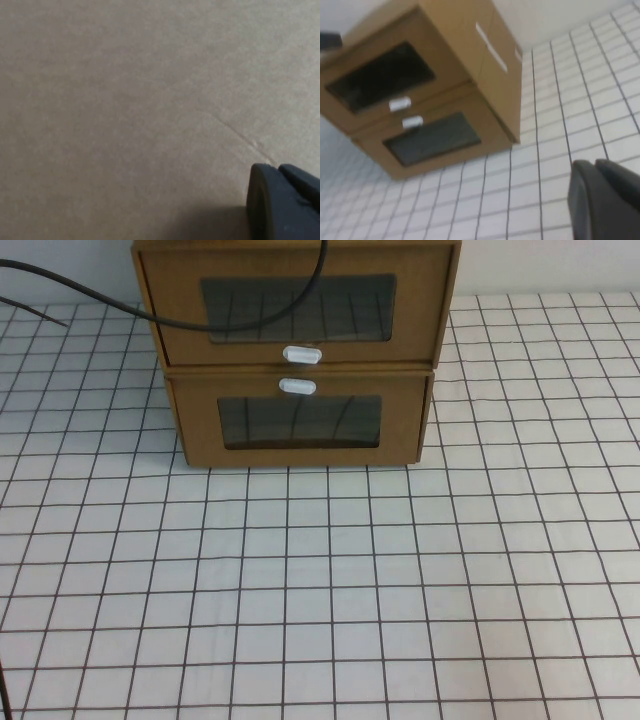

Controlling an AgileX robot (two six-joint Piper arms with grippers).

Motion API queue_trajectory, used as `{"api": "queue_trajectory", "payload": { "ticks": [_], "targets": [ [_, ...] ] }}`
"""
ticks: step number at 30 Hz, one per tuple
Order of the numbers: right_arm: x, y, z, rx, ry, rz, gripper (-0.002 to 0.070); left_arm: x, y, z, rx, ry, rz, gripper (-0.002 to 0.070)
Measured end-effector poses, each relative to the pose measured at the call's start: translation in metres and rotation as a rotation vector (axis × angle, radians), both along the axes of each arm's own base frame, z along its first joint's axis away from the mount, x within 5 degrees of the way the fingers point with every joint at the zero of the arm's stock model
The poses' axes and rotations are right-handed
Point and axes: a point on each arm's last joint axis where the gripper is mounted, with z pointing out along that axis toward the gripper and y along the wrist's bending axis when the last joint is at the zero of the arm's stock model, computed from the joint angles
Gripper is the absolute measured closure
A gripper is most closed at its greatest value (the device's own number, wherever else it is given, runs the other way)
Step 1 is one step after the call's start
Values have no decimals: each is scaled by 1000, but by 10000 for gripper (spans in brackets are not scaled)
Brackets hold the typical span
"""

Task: Open the shoe box
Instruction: 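Pull the top drawer of the cardboard box fully open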

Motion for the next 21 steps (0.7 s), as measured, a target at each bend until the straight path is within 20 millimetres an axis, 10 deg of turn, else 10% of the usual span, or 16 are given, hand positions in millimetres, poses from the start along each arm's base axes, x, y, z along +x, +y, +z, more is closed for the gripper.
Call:
{"api": "queue_trajectory", "payload": {
  "ticks": [14,21],
  "targets": [
    [109,22,59,-345,308,361,689,-1,0,1,3,4,-6,677],
    [159,76,75,-484,295,544,689,-1,0,1,6,6,-9,677]
  ]
}}
